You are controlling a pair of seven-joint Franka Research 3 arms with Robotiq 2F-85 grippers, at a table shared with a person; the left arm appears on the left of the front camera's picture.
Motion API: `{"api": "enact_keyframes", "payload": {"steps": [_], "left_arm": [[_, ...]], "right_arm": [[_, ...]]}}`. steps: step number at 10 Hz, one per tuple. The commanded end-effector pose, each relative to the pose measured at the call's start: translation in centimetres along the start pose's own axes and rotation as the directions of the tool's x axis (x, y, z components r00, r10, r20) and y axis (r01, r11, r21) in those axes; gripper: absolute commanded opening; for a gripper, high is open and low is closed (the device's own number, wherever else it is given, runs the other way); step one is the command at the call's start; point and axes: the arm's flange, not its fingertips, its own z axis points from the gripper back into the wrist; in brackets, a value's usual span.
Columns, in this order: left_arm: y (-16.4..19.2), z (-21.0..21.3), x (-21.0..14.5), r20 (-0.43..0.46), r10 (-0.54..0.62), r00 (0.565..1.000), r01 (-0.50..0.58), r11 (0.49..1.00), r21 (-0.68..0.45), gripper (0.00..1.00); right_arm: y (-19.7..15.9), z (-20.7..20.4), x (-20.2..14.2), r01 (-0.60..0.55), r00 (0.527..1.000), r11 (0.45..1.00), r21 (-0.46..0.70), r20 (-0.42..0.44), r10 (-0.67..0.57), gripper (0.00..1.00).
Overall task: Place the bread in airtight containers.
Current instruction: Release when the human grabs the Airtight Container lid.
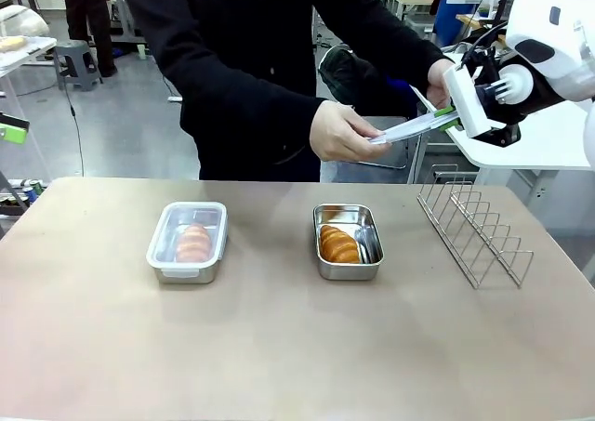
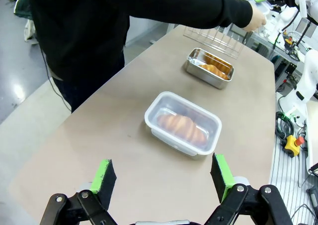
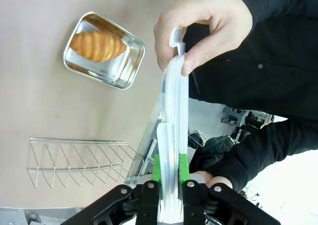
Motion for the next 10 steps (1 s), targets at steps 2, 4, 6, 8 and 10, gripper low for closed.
{"api": "enact_keyframes", "payload": {"steps": [2, 4, 6, 8, 10], "left_arm": [[-0.2, 0.0, 0.2, 0.006, -0.008, 1.0, 0.008, 1.0, -0.005, 1.0], [-0.2, 0.0, 0.2, 0.006, -0.008, 1.0, 0.008, 1.0, -0.005, 1.0], [-0.2, 0.0, 0.2, 0.006, -0.008, 1.0, 0.008, 1.0, -0.005, 1.0], [-0.2, 0.0, 0.2, 0.006, -0.008, 1.0, 0.008, 1.0, -0.005, 1.0], [-0.2, 0.0, 0.2, 0.006, -0.008, 1.0, 0.008, 1.0, -0.005, 1.0]], "right_arm": [[0.0, 0.0, 0.0, 0.0, 1.0, 1.0, 0.0, 0.0, 0.0, 0.67], [-0.6, 1.1, -0.6, 0.137, 0.988, 0.99, 0.019, -0.079, -0.135, 1.0], [-1.7, 3.7, -2.5, 0.32, 0.938, 0.947, 0.025, -0.148, -0.313, 1.0], [-1.0, 4.6, -7.8, 0.65, 0.76, 0.747, 0.137, -0.123, -0.639, 1.0], [2.5, 5.0, -13.4, 0.809, 0.559, 0.525, 0.263, -0.072, -0.826, 1.0]]}}
